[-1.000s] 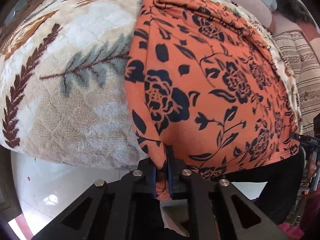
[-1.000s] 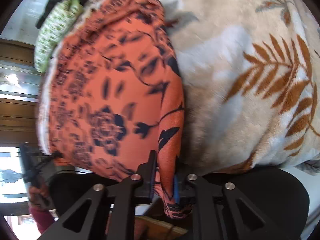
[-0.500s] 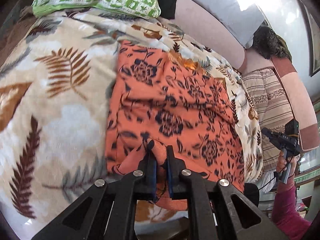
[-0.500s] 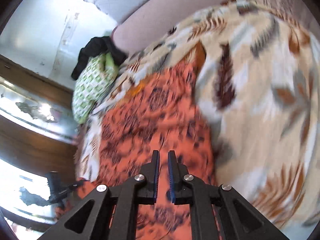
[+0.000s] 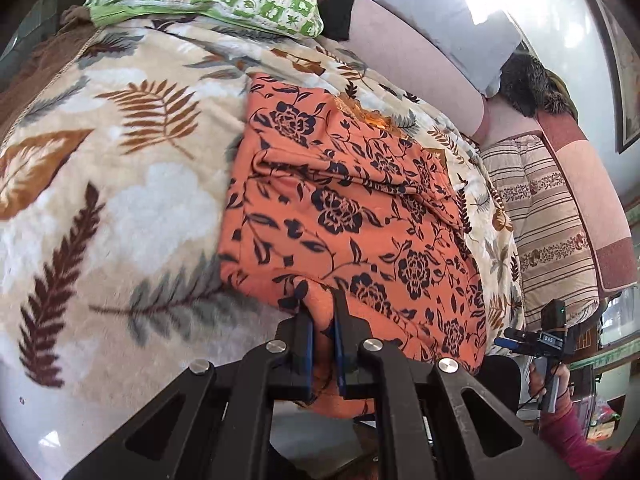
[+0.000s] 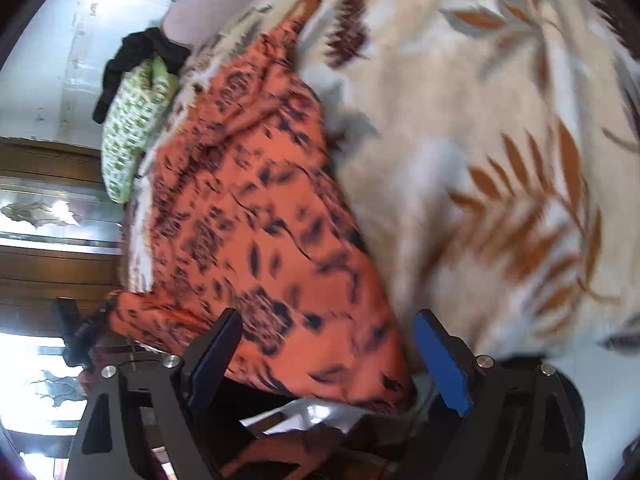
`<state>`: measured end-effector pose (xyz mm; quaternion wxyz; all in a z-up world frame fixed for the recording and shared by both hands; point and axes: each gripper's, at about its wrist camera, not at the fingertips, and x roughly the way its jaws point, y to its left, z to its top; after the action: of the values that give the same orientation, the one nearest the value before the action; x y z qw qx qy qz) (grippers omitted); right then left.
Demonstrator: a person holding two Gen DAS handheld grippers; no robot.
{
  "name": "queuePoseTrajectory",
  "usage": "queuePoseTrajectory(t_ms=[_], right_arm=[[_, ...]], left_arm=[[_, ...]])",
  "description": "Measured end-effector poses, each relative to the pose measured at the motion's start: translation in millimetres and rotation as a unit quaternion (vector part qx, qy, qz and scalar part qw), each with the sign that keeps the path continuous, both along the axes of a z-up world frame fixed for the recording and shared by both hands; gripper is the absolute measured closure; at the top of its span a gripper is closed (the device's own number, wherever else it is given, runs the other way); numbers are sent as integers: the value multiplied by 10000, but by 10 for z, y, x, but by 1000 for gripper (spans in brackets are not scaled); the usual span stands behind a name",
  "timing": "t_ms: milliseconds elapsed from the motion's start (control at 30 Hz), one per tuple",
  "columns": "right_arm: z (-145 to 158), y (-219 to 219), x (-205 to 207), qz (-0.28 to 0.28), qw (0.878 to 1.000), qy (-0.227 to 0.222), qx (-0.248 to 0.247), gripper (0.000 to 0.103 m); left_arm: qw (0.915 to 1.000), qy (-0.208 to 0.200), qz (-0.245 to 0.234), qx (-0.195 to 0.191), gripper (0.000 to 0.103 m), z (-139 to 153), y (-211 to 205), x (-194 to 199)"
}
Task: Fold small clothes
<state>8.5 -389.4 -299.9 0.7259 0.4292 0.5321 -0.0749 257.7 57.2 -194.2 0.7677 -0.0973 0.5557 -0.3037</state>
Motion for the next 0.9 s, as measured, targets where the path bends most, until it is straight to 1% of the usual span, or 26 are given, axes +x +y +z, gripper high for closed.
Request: queuePoseTrajectory(t_ms=[67, 133, 167, 200, 233, 267, 300, 333, 367, 400, 433, 467, 500, 600, 667, 800, 900], right_arm=[[-136, 36, -104, -137, 9997, 105, 160, 15], [-257, 93, -146, -202, 9997, 131, 92, 15], [-316, 135, -181, -206, 9997, 157, 38, 17], [-392, 188, -199, -203, 9995, 253, 35, 26], [-486, 243, -207, -245, 9990, 365, 92, 33], [-555, 278, -221, -304, 9985, 450, 114, 44], [-590, 339, -233, -316, 9980, 547, -11, 52], [-569, 401, -227, -213, 9976, 614, -238, 56], [-530, 449, -214, -101, 9972, 630, -395, 66], [-462, 486, -221, 3, 9972, 589, -452, 83], [-395, 509, -225, 69, 9975, 523, -471, 93], [-297, 532, -226, 148, 9972, 469, -570, 96], [-206, 551, -220, 236, 9969, 402, -628, 96], [33, 524, -154, 330, 9992, 50, -240, 96], [199, 479, -66, 306, 9991, -282, -99, 96], [529, 248, 277, 66, 9959, -905, -8, 96], [725, 19, 681, -177, 9915, -1268, -226, 97]], left_arm=[[10000, 16, 21, -21, 95, -7, 53, -102], [10000, 54, 56, -54, 95, -30, 91, -178], [9999, 74, 76, -77, 95, -41, 114, -214], [9999, 85, 92, -91, 95, -43, 121, -240], [9998, 92, 106, -108, 95, -46, 140, -270], [9998, 96, 119, -120, 95, -45, 162, -298], [9998, 100, 129, -128, 95, -41, 182, -320], [9998, 97, 134, -134, 95, -35, 203, -340], [9998, 91, 140, -130, 95, -25, 218, -355], [9998, 85, 150, -124, 95, -16, 243, -367], [9998, 84, 163, -119, 95, -10, 262, -370], [9997, 88, 180, -115, 95, -8, 285, -367], [9996, 91, 215, -126, 95, -7, 311, -358], [9992, 90, 338, -205, 95, 13, 382, -298], [9987, 103, 412, -291, 95, 38, 430, -232], [9982, 38, 535, -284, 95, 162, 466, 43], [9980, -19, 591, -234, 95, 269, 417, 372]])
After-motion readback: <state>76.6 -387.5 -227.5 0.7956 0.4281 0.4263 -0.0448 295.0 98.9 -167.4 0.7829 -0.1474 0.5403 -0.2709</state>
